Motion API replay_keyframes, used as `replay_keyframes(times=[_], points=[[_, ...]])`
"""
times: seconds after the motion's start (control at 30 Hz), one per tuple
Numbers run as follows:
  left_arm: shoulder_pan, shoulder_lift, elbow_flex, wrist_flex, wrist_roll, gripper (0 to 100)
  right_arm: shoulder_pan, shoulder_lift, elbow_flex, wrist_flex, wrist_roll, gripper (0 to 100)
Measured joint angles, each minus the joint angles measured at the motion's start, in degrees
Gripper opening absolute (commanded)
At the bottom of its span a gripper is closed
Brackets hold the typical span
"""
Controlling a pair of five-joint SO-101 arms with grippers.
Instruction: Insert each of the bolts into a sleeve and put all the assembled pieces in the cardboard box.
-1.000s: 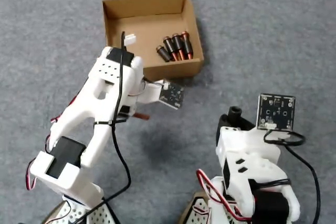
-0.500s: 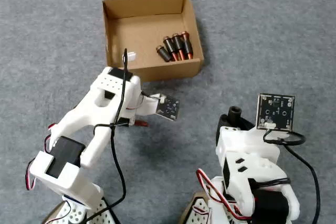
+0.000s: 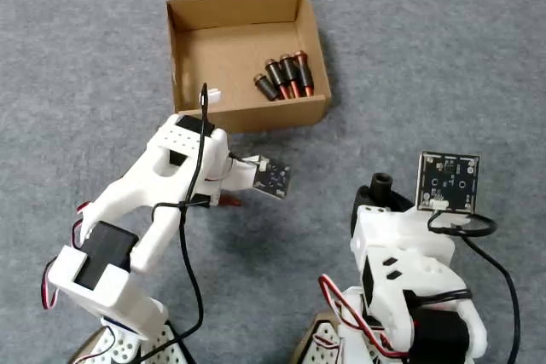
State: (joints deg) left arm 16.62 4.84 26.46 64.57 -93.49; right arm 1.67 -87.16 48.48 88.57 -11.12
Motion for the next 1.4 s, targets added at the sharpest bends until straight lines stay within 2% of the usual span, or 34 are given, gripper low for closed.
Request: replay_keyframes(times=[0.13, 0.3, 0.4, 0.5, 0.6, 0.7, 0.87, 0.97, 1.13, 1.4], points=[[0.0, 0.0, 0.0, 0.0, 0.0, 26, 0.0, 0.0, 0.0, 0.0, 0.0, 0.1], [0.0, -0.1, 0.0, -0.4, 0.0, 24, 0.0, 0.0, 0.0, 0.0, 0.0, 0.1], [0.0, -0.2, -0.5, -4.0, 0.4, 23, 0.0, 0.0, 0.0, 0.0, 0.0, 0.1], [0.0, -0.2, -2.9, -7.7, 4.2, 23, 0.0, 0.0, 0.0, 0.0, 0.0, 0.1], [1.1, -0.2, -7.5, -9.8, 16.6, 23, 0.0, 0.0, 0.0, 0.0, 0.0, 0.1], [2.6, -0.2, -13.5, -8.2, 34.4, 23, 0.0, 0.0, 0.0, 0.0, 0.0, 0.1], [3.3, -0.2, -27.2, 4.6, 66.8, 23, 0.0, 0.0, 0.0, 0.0, 0.0, 0.1], [3.3, -0.2, -35.0, 14.0, 83.0, 23, 0.0, 0.0, 0.0, 0.0, 0.0, 0.1], [3.1, -0.2, -42.6, 24.5, 101.7, 23, 0.0, 0.0, 0.0, 0.0, 0.0, 0.1], [-1.1, -0.2, -43.2, 31.3, 130.1, 23, 0.1, 0.0, 1.1, 0.0, 0.0, 0.1]])
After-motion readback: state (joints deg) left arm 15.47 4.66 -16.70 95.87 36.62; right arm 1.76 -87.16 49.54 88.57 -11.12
